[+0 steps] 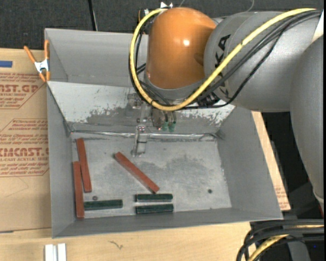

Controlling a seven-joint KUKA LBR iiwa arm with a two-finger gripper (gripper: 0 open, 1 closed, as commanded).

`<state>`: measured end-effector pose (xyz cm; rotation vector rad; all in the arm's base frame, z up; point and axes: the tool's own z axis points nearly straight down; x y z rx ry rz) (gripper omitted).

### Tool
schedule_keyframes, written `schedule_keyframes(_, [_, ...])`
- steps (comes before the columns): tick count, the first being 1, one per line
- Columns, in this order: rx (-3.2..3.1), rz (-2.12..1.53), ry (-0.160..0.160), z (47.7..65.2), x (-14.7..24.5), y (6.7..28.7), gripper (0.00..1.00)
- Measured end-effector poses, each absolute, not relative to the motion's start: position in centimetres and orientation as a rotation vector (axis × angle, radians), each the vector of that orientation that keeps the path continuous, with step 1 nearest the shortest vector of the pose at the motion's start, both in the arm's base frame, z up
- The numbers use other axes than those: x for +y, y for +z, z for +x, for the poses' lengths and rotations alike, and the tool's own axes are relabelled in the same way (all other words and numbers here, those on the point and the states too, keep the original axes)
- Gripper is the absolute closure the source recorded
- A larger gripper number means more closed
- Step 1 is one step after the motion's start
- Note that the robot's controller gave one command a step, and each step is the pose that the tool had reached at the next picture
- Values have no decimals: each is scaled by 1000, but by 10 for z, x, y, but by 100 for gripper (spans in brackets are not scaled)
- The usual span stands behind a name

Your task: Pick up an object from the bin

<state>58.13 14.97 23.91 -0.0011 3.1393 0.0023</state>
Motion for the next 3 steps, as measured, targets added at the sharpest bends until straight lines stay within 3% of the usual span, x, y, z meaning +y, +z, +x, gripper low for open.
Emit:
schedule_keyframes(1, [3146, 108, 1, 525, 115, 66, 0])
schedule_keyframes(2, [3138, 106, 5, 528, 116, 71, 100])
schedule_keyframes(3, [3130, 131, 5, 530, 113, 220, 100])
